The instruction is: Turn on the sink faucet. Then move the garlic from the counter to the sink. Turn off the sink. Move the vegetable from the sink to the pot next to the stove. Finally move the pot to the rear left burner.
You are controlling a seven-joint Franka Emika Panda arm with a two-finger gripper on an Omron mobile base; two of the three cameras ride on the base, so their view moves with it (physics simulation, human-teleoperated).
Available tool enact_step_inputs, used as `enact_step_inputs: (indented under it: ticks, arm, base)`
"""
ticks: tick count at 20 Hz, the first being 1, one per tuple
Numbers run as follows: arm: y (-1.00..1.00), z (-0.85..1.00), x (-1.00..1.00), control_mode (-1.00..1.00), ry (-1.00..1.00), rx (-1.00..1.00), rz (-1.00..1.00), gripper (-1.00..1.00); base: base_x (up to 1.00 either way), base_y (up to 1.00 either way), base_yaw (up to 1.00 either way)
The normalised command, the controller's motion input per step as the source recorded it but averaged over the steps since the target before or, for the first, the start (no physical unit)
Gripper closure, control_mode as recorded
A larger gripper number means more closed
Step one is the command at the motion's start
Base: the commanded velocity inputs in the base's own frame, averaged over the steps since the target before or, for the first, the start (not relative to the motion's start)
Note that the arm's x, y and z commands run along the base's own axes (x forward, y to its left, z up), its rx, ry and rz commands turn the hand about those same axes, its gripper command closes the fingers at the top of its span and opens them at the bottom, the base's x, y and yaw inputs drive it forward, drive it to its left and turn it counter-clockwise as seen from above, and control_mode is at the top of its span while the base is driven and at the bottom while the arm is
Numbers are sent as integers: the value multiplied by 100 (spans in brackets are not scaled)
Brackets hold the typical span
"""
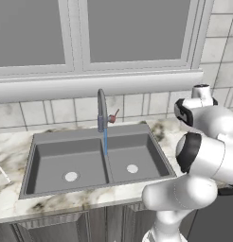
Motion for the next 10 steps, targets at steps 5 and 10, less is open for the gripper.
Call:
enact_step_inputs:
  ticks: [5,10]
  arm:
    - [0,-47,0,-100,-6,0,0,-100]
    - [-7,-40,0,-100,-7,1,0,-100]
  base:
    - [0,0,0]
    - [0,0,0]
